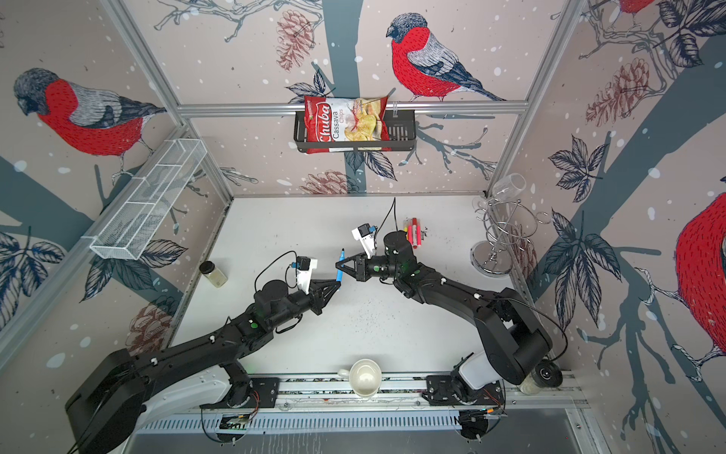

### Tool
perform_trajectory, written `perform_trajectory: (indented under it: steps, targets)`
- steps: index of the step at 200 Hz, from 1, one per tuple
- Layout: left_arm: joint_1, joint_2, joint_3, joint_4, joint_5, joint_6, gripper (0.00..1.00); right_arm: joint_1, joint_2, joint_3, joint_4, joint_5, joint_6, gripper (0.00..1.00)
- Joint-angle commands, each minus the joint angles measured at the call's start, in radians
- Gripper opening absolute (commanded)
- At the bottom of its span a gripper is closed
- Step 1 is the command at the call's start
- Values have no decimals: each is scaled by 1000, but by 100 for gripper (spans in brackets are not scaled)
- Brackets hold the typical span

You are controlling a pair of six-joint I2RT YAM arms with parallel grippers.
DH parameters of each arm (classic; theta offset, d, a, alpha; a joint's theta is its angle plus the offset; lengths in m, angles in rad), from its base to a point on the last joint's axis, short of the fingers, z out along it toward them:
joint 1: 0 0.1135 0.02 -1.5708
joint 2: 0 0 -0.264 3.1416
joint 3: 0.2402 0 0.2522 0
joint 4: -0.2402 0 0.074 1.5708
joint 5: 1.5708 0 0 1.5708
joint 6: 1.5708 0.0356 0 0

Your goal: Insert the pens into the pen caps

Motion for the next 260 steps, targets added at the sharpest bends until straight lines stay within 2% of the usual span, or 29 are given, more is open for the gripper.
perform_trajectory:
  steps: [1,14,44,88,120,148,189,213,260]
  targets:
    - [0,2,6,44,30,11,20,7,-8,8,1,12,-21,13]
    - [-1,2,12,23,21,12,35,15,-13,18,-38,33,-47,12]
    - [0,1,15,19,25,15,38,33,-21,26,-82,47,-81,12]
    - [0,9,26,17,33,19,29,53,-31,32,-115,57,-109,12]
    - [0,12,26,19,32,21,9,57,-41,32,-135,67,-123,13]
    - [0,18,26,25,38,23,0,59,-52,32,-140,73,-126,16]
    - [-1,19,25,34,37,20,0,58,-62,34,-144,75,-126,17]
    - [-1,29,27,34,41,18,13,58,-66,38,-143,75,-124,16]
    - [0,44,29,35,62,14,16,64,-59,48,-137,65,-115,16]
